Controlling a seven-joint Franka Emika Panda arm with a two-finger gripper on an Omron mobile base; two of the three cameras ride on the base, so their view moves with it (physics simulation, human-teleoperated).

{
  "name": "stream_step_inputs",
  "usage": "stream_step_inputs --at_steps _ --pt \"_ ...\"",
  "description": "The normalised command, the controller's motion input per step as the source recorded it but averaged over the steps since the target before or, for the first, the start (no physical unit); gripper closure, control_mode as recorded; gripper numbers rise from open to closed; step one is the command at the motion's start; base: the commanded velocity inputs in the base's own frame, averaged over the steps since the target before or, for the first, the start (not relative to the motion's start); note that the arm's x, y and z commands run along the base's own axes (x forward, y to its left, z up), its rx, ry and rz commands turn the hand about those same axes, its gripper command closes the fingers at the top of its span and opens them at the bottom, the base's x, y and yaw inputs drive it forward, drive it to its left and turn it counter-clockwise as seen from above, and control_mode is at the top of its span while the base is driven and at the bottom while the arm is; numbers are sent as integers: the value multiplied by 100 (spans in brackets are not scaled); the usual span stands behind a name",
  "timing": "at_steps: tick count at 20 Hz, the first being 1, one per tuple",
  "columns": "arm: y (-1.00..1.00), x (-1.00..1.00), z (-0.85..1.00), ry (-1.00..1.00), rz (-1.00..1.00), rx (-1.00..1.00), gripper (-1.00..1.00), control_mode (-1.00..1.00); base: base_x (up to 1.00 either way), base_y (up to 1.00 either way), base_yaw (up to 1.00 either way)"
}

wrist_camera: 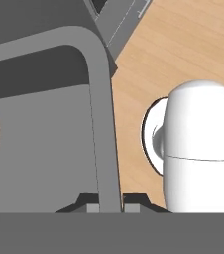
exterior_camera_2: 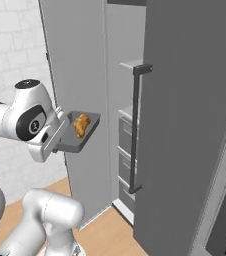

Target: Take the meat container that has the chicken drumstick and place it on the second highest rack of the freezer. Then take the vegetable container that has the broccoli and lemon wedge and place it on the highest rack of the freezer.

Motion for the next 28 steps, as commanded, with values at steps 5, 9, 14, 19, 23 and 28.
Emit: stream_step_inputs --at_steps 5,9,14,19,23,28 --pt "0 0 0 0 0 0 100 100 42 10 -20" --pt "0 0 0 0 0 0 100 100 54 12 -18" --pt "0 0 0 0 0 0 100 100 57 21 -17" --pt "0 0 0 0 0 0 100 100 59 28 -17" --pt "0 0 0 0 0 0 100 100 56 8 -15" --pt "0 0 0 0 0 0 100 100 38 -23 -2"
